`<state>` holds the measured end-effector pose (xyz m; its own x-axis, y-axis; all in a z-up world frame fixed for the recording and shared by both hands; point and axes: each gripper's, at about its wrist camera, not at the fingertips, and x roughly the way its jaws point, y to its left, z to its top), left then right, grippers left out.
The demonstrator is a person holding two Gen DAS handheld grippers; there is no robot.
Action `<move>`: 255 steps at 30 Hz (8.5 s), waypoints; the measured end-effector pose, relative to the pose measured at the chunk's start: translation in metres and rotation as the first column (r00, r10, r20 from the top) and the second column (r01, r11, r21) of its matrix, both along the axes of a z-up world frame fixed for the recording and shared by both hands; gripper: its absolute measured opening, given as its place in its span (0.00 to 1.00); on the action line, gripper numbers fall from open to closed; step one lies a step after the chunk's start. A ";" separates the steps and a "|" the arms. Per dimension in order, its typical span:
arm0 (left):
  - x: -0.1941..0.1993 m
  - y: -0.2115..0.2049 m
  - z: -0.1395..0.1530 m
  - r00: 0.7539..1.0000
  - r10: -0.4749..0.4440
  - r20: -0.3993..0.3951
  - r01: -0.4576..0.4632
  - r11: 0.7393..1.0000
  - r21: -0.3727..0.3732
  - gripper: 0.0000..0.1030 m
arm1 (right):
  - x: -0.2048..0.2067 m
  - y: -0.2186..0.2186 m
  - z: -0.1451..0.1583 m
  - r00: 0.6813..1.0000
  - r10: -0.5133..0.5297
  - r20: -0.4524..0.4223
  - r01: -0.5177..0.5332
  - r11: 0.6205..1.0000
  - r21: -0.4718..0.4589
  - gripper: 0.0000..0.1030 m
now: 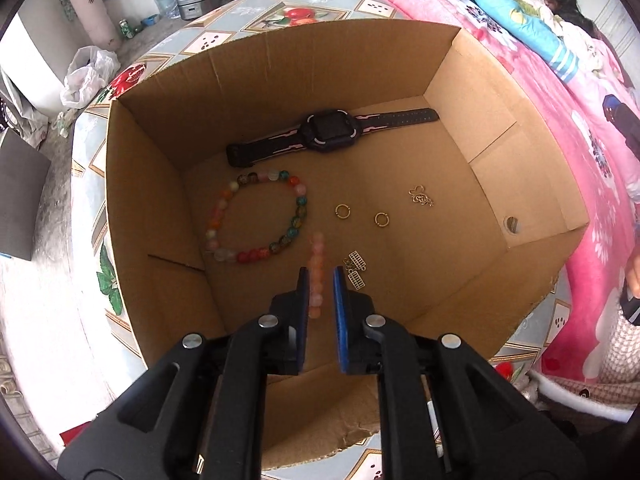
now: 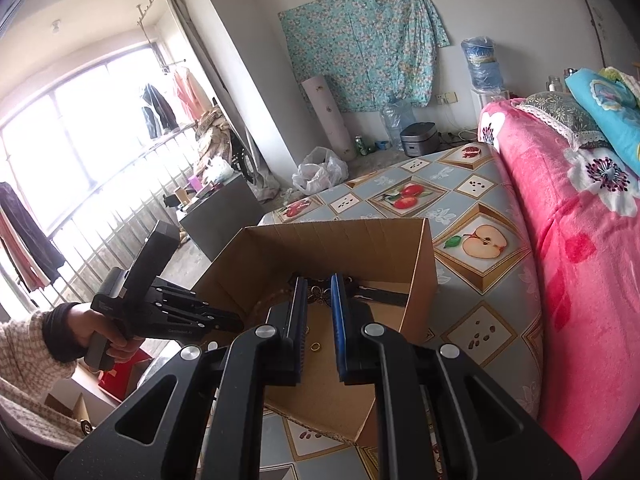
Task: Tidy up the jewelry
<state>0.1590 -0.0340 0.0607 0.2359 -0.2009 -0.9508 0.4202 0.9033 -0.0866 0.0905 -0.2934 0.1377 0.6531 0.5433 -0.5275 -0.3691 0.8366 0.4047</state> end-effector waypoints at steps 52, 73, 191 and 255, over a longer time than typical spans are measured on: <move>-0.067 0.094 -0.005 0.896 0.437 0.079 -0.348 0.801 -0.486 0.81 | 0.006 0.001 -0.070 0.877 -0.169 -0.450 0.151 0.986 -0.076 0.43; -0.145 0.052 0.020 0.949 0.273 0.156 -0.152 0.831 -0.534 0.81 | -0.038 0.008 -0.051 0.910 -0.114 -0.399 0.119 0.993 -0.013 0.45; -0.209 0.001 -0.006 0.830 0.419 0.368 -0.437 0.899 -0.039 0.92 | -0.157 0.067 -0.061 0.919 -0.356 -0.166 0.283 0.893 -0.349 0.94; -0.192 0.007 -0.013 0.841 0.456 0.290 -0.467 0.884 -0.035 0.92 | -0.134 0.093 -0.066 0.920 -0.343 -0.191 0.238 0.874 -0.424 0.94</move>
<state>-0.0325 -0.0269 0.0481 0.5506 0.0309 -0.8342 -0.0447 0.9990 0.0075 -0.0440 -0.2004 0.0722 0.5654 0.0690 -0.8219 -0.0135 0.9971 0.0745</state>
